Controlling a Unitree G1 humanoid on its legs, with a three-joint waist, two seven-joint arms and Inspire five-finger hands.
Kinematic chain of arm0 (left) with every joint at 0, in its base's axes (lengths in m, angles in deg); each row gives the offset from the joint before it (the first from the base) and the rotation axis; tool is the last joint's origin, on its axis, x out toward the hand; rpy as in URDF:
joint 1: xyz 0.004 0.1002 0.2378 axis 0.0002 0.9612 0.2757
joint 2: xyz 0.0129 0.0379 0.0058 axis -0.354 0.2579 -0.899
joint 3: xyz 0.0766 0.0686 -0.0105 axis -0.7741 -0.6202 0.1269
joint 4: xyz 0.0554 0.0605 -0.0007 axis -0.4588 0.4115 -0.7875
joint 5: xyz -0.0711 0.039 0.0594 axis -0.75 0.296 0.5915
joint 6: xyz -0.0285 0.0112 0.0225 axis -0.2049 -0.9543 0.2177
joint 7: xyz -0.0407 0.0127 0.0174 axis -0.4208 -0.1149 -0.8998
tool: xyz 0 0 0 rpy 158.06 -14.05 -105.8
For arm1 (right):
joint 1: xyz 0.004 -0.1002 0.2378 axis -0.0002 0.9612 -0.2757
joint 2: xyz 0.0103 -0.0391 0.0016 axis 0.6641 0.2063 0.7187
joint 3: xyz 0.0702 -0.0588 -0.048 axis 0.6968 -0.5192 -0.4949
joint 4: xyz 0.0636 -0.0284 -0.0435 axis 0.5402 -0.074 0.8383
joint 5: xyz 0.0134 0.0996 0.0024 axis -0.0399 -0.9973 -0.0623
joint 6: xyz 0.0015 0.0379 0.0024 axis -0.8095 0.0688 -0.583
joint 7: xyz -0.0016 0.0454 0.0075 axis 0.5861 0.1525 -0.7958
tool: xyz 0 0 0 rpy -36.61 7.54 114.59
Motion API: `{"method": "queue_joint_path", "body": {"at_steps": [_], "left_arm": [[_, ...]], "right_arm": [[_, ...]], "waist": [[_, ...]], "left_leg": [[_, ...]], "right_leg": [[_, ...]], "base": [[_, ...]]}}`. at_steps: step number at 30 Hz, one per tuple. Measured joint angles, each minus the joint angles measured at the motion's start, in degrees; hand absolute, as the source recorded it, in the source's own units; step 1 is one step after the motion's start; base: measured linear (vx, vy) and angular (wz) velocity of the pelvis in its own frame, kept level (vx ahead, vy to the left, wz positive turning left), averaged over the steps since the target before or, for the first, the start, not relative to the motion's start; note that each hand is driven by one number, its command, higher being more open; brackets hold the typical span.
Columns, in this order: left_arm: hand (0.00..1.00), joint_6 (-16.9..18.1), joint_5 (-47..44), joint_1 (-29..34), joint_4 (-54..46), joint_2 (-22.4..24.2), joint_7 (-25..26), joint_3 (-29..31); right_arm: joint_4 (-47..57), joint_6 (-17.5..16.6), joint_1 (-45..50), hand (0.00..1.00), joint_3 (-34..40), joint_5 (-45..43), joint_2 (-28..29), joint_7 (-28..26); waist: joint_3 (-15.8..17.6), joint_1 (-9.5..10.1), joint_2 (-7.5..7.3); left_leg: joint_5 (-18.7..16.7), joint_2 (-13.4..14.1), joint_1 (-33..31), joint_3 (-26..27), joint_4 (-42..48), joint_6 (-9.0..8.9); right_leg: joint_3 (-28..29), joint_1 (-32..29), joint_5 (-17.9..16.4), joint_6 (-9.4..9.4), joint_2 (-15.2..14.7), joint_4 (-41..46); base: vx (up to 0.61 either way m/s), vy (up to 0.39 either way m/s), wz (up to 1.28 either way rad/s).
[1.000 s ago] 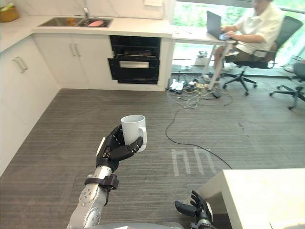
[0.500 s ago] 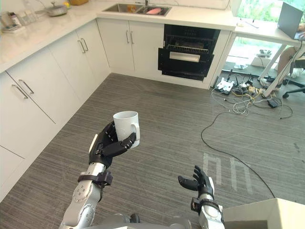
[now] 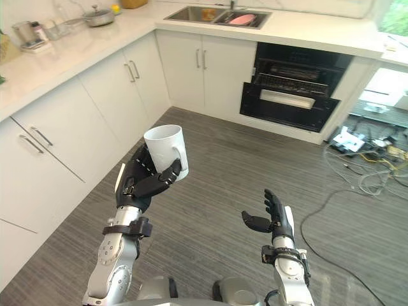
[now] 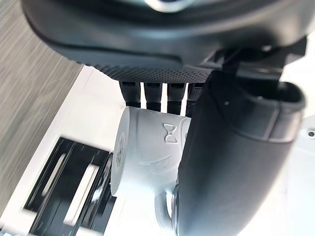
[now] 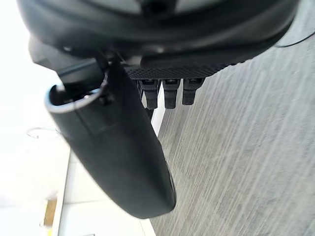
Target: Walk over to the sink, pick up the cup, carry it to the dishwasher, place the cup inside the dishwasher, then close the dishwasher door
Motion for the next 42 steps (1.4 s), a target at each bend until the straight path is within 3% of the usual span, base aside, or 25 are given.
{"method": "queue_joint_path", "body": {"at_steps": [1, 3, 4, 6, 8, 9, 10, 12, 14, 16, 18, 19, 20, 21, 24, 25, 27, 29, 31, 33, 36, 37, 39, 40, 42], "left_arm": [[0.3, 0.0, 0.0, 0.0, -0.2, 0.2, 0.1, 0.7], [0.3, 0.0, 0.1, 0.1, -0.4, 0.4, 0.3, 1.4], [0.3, 0.0, 0.1, 0.1, -0.5, 0.4, 0.4, 1.5], [0.3, 0.0, 0.1, 0.1, -0.7, 0.5, 0.6, 1.5], [0.3, -0.2, 0.2, -0.1, -0.6, 0.0, 0.6, 1.3], [0.3, -0.8, 0.2, 0.0, -0.4, -0.7, 0.6, 1.2], [0.3, -1.1, 0.3, 0.0, -0.4, -1.1, 0.8, 1.1], [0.3, -1.1, 0.8, 0.1, -0.4, -2.5, 1.3, 0.7], [0.3, -1.0, 0.8, -0.4, -0.8, -2.4, 1.4, 0.2], [0.3, -0.6, 0.8, -1.2, -1.9, -2.8, 1.4, -1.4], [0.3, 0.0, 0.8, -1.7, -1.9, -3.0, 1.3, -2.9], [0.3, 0.1, 0.8, -1.8, -1.8, -3.0, 1.3, -3.8], [0.3, 0.1, 0.8, -1.8, -1.4, -2.9, 1.2, -4.2], [0.3, -0.2, 1.0, -1.8, 0.3, -1.9, 1.3, -5.0], [0.3, -1.0, 0.8, -1.6, 1.0, 0.0, 1.4, -4.5], [0.3, -1.0, 0.8, -1.2, 0.9, 0.5, 1.3, -4.8], [0.3, -1.0, 0.7, -0.1, -0.5, 1.0, 1.2, -4.6], [0.3, -0.8, 0.7, 0.3, -1.1, 1.8, 1.0, -4.6], [0.3, -0.8, 0.6, 0.3, -0.9, 2.1, 0.9, -4.2], [0.3, -0.8, 0.6, 0.5, -0.6, 2.1, 0.9, -3.3], [0.3, -0.8, 0.7, 0.6, -0.6, 2.1, 1.2, -1.9], [0.3, -0.8, 0.7, 0.7, -0.5, 1.9, 1.4, -1.6], [0.3, -0.8, 0.7, 0.6, -0.5, 1.6, 1.4, -1.9], [0.3, -0.9, 0.8, 0.3, -0.3, 1.6, 1.4, -2.4], [0.3, -1.1, 1.4, 0.3, 0.1, 0.4, 1.4, -3.5]], "right_arm": [[-1.5, 0.0, -1.1, 0.9, 0.5, 0.1, -0.4, 0.0], [-4.3, 0.0, -2.1, 0.9, 1.2, 0.1, -0.9, 0.1], [-5.4, 0.1, -2.1, 0.9, 1.8, 0.1, -1.0, 0.1], [-6.0, 0.3, -1.9, 0.9, 3.0, 0.2, -1.4, 0.1], [-9.2, 0.6, -3.1, 0.9, 4.4, 0.8, -1.1, -0.2], [-10.2, 0.9, -3.0, 0.9, 4.6, 0.8, -0.7, -0.2], [-10.7, 1.0, -3.0, 0.9, 4.6, 0.8, -0.3, -0.2], [-11.0, 1.0, -2.5, 0.9, 3.8, 0.8, 1.0, -0.7], [-10.2, 1.0, -1.5, 0.9, 3.0, 0.8, 1.9, -1.2], [-7.0, 0.9, 0.8, 0.9, 2.4, 1.0, 3.6, -1.6], [-6.0, 0.6, 1.6, 0.9, 2.4, 1.1, 3.9, -1.8], [-6.1, 0.6, 1.7, 0.9, 2.4, 1.1, 3.5, -1.5], [-6.3, 0.6, 1.9, 0.9, 2.4, 1.1, 3.1, -1.3], [-6.7, 0.8, 2.2, 0.9, 2.4, 1.1, 1.9, -1.0], [-4.5, 1.5, 3.5, 0.9, 2.1, 1.0, 2.3, -1.1], [-1.3, 1.5, 5.6, 0.9, 1.6, 0.6, 2.9, -1.1], [2.8, 1.3, 6.9, 0.9, 1.4, 0.5, 3.5, -0.9], [4.4, 0.0, 6.6, 0.9, 2.0, 0.1, 2.9, -0.5], [2.2, -0.2, 4.3, 0.9, 2.3, 0.1, 2.0, -0.4], [-0.8, -0.2, 2.6, 0.9, 2.9, 0.1, 1.7, -0.3], [-4.0, 0.0, 2.0, 0.9, 4.4, 0.1, 1.1, 0.0], [-5.1, 0.2, 2.1, 0.9, 5.0, 0.1, 0.6, 0.3], [-5.1, 0.6, 2.3, 0.9, 6.0, 0.1, 0.6, 0.5], [-5.1, 0.7, 2.2, 0.9, 6.8, 0.1, 0.5, 0.8], [-5.1, 0.8, 2.5, 0.9, 6.8, 0.1, 0.8, 0.9]], "waist": [[0.0, 0.56, -0.05], [-0.2, 1.0, 0.27], [-0.4, 1.45, -0.03], [-2.1, 1.6, -0.22], [-1.9, 0.95, -3.08], [-1.9, 0.53, -3.99], [-1.7, 0.07, -4.28], [-1.7, -0.22, -4.35], [-2.0, -0.29, -3.42], [-2.3, -0.82, -3.15], [-2.7, -2.28, -4.01], [-3.1, -3.16, -4.73], [-3.1, -3.46, -4.78], [-3.5, -3.24, -2.73], [-3.1, -2.38, -1.09], [-3.1, -1.14, -0.78], [-2.9, -0.88, -1.33], [-2.9, 0.38, -1.32], [-3.1, 0.93, -1.09], [-3.1, 1.46, -1.16], [-3.1, 1.5, -1.15], [-3.3, 1.46, -1.6], [-4.0, 1.09, -2.34], [-4.2, 0.48, -2.51], [-4.4, -0.28, -4.37]], "left_leg": [[1.5, -3.4, -0.8, -2.1, -14.2, -1.83], [7.6, -6.0, -0.7, -4.5, -29.0, -2.51], [11.1, -6.3, -0.1, -4.4, -29.4, -1.91], [17.0, -8.3, 0.5, -3.8, -28.5, 3.49], [11.4, -11.4, 3.3, -1.2, -25.9, 5.16], [9.7, -12.6, 6.1, -1.2, -26.7, 5.42], [8.5, -13.0, 8.5, -1.7, -27.8, 5.44], [5.1, -13.0, 16.9, -2.7, -30.5, 5.46], [3.0, -11.2, 21.9, -3.8, -32.9, 4.83], [0.1, -8.4, 26.4, -5.3, -34.6, 3.23], [-1.8, -7.5, 29.2, -7.3, -34.8, 2.38], [-3.1, -7.6, 30.4, -8.5, -34.1, 0.92], [-4.2, -7.5, 31.1, -9.4, -33.2, 0.3], [-5.2, -5.6, 31.5, -11.2, -30.1, -0.92], [1.0, -1.8, 24.3, -14.1, -6.5, -3.96], [4.1, 1.2, 19.3, -13.9, 6.8, -5.98], [3.7, 4.8, 13.5, -10.3, 14.2, -5.13], [2.3, 6.6, 8.1, -6.5, 13.7, -3.89], [0.4, 5.4, 5.1, -4.4, 5.3, -3.64], [0.5, 1.4, 4.5, -4.9, -11.4, -4.04], [5.9, -3.3, 3.5, -9.3, -29.5, -4.89], [11.1, -4.8, 3.9, -9.2, -30.2, -4.18], [14.6, -6.9, 3.6, -8.0, -28.7, -1.26], [14.3, -8.0, 3.6, -6.9, -25.8, 0.92], [11.0, -10.4, 5.1, -5.3, -24.1, 2.58]], "right_leg": [[0.8, 2.2, -0.3, 0.8, -0.8, -1.6], [2.2, 5.7, -1.9, 3.28, -1.2, -2.8], [3.3, 7.6, -3.2, 4.14, -1.8, -3.1], [5.1, 9.3, -5.6, 7.2, -3.9, -2.9], [7.3, 5.6, -6.0, 11.84, -7.1, 10.5], [7.6, 2.9, -3.3, 16.13, -7.8, 19.7], [7.9, 0.6, -0.6, 17.6, -8.1, 26.1], [6.3, -7.3, -2.8, 11.35, -7.8, 41.9], [3.5, -11.7, -4.8, 7.94, -6.4, 41.9], [1.0, -17.9, -5.3, 7.47, -3.9, 33.1], [2.4, -21.8, -3.3, 8.65, -3.8, 18.5], [4.5, -22.1, 2.0, 8.44, -4.2, 8.5], [4.1, -21.5, 7.7, 7.98, -4.9, 8.3], [2.3, -20.4, 7.7, 4.95, -3.7, 10.8], [-0.7, -14.1, 3.1, 1.42, -1.5, 11.9], [-1.4, -7.9, 2.5, 0.82, 0.1, 8.4], [-1.6, -0.9, 2.1, 0.2, 0.4, 3.5], [-0.5, 3.4, 1.3, 0.2, 0.4, -0.6], [0.4, 6.6, 0.7, 0.1, -0.4, -2.5], [2.0, 8.6, -0.5, 0.37, -1.7, -3.6], [4.9, 10.3, -3.3, 2.46, -3.5, -3.7], [6.6, 10.9, -5.5, 4.3, -4.9, -2.9], [7.9, 11.0, -7.6, 6.27, -7.1, -1.7], [9.0, 10.6, -8.8, 8.42, -8.8, 1.4], [11.0, 6.3, -8.5, 10.31, -10.5, 13.7]], "base": [[0.54, 0.049, -0.29], [0.58, 0.113, -0.34], [0.81, 0.217, -0.47], [0.74, 0.232, -0.32], [0.78, 0.232, -0.17], [0.68, 0.18, -0.1], [0.65, 0.136, 0.03], [0.58, 0.061, -0.1], [0.42, -0.018, -0.02], [0.6, -0.084, 0.3], [0.71, -0.181, 0.66], [0.61, -0.213, 0.72], [0.63, -0.233, 0.71], [0.64, -0.245, 0.54], [0.64, -0.253, 0.36], [0.53, -0.206, 0.22], [0.49, -0.193, 0.23], [0.41, -0.118, -0.06], [0.31, 0.027, -0.19], [0.3, 0.136, -0.35], [0.41, 0.254, -0.46], [0.31, 0.219, -0.47], [0.38, 0.282, -0.38], [0.45, 0.331, -0.21], [0.46, 0.338, -0.18]]}}
